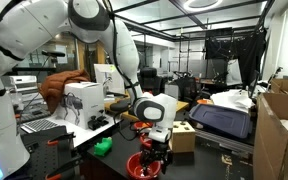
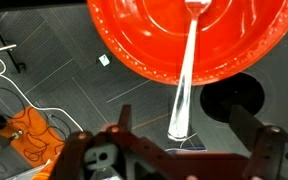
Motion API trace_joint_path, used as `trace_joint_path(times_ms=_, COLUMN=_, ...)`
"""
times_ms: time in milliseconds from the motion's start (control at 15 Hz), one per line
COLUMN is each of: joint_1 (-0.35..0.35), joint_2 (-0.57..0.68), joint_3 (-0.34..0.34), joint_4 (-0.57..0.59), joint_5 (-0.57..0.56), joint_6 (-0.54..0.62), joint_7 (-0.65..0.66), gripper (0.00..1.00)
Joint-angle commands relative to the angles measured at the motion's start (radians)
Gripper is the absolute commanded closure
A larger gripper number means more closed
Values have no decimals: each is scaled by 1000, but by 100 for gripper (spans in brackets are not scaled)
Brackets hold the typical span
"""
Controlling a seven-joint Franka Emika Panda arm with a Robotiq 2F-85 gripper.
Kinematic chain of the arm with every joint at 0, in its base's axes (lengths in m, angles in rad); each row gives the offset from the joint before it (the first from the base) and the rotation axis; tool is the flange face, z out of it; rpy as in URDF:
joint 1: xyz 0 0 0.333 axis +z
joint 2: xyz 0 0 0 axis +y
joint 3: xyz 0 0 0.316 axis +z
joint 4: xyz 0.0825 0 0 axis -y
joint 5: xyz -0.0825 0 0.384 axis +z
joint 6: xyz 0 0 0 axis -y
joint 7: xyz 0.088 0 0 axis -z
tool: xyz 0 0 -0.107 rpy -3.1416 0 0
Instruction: Remove the spoon from the bowl
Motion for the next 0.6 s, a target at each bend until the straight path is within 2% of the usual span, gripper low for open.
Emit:
trace_joint_path(times_ms=0, joint_1=-32, joint_2=41, joint_3=-10, joint_4=43, joint_5=20, joint_6=38, joint_7=-13, gripper=0)
trace_joint_path(times_ms=533, joint_1=-41, joint_2=52, joint_3=-19, joint_4=65, joint_5=16, joint_6=49, joint_7=-19, gripper=0)
